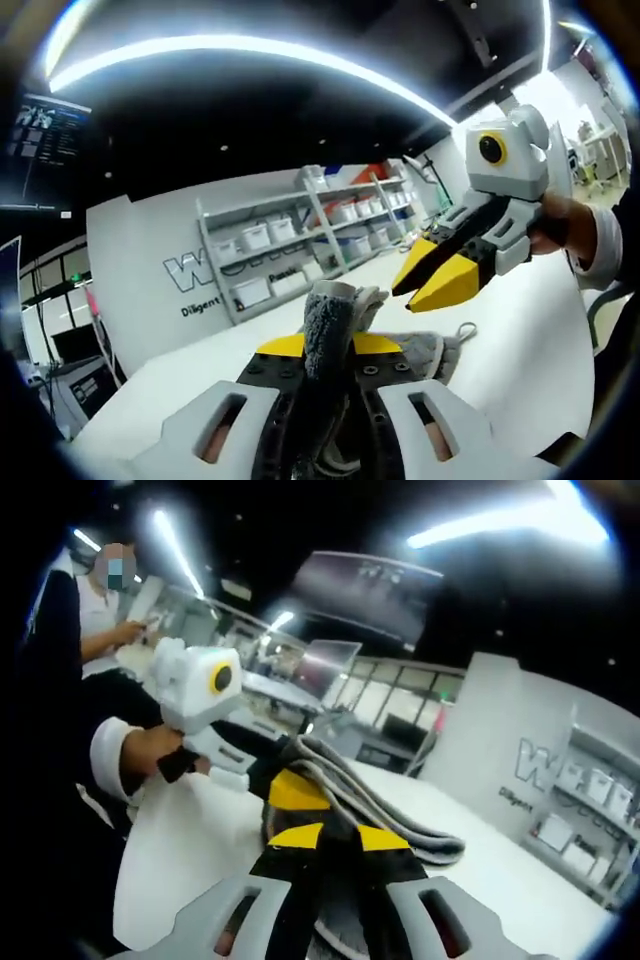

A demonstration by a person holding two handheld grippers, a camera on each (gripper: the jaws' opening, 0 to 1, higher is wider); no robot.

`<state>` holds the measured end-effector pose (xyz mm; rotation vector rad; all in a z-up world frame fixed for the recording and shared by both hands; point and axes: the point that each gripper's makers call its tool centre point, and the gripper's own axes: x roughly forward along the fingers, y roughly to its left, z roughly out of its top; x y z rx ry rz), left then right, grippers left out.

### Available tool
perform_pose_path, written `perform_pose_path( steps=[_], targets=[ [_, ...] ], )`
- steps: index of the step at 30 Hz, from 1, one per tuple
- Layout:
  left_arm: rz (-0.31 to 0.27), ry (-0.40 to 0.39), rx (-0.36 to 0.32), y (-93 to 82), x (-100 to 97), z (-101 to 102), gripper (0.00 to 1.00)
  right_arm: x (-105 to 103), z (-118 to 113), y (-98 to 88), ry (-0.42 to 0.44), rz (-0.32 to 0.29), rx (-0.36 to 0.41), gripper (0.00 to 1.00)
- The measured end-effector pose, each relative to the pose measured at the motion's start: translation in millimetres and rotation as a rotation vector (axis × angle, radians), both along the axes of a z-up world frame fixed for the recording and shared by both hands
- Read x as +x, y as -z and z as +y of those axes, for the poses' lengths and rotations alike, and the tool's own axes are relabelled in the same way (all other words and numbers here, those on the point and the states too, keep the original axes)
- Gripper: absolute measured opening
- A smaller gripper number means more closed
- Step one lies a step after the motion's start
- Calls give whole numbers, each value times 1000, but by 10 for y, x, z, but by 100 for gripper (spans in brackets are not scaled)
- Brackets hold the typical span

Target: Open the folded towel by lifting each exposed corner and separating the folded layers until the towel lies flat within the target outline without major curled edges

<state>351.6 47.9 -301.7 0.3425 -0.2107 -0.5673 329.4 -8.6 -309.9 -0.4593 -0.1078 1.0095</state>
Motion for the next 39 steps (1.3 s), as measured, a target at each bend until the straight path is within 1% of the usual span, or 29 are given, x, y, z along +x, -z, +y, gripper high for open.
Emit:
perform_pose_path(
  steps=[3,5,8,9,11,13,15,17,21,26,29,32,39],
  targets=[
    [2,-1,-7,-6,3,18,13,76,-61,73,30,58,9,13],
    [9,1,-18,-10,10,37,13,131,-101,94,47,73,16,16],
    [16,0,-35,-16,12,56,13,194,-161,130,68,114,31,19],
    [20,0,-40,-16,10,63,13,214,-180,137,78,123,39,22],
    [24,-2,-45,-20,10,78,13,294,-258,191,128,165,47,28],
    [20,-13,-38,-22,17,102,13,356,-318,233,156,182,44,29],
    [21,-17,-37,-29,22,126,13,409,-383,285,183,213,48,29],
    [17,-24,-40,-43,27,156,13,456,-436,317,203,224,48,29],
    [15,-35,-37,-53,36,202,13,526,-523,383,237,263,55,33],
    [13,-51,-38,-67,46,263,13,600,-602,472,275,339,89,42],
    [18,-67,-29,-68,61,306,13,631,-620,500,286,390,130,45],
    [21,-77,-35,-72,69,352,13,658,-635,530,293,406,138,45],
    [35,-94,-29,-87,89,442,13,723,-686,698,326,414,83,45]
  ],
)
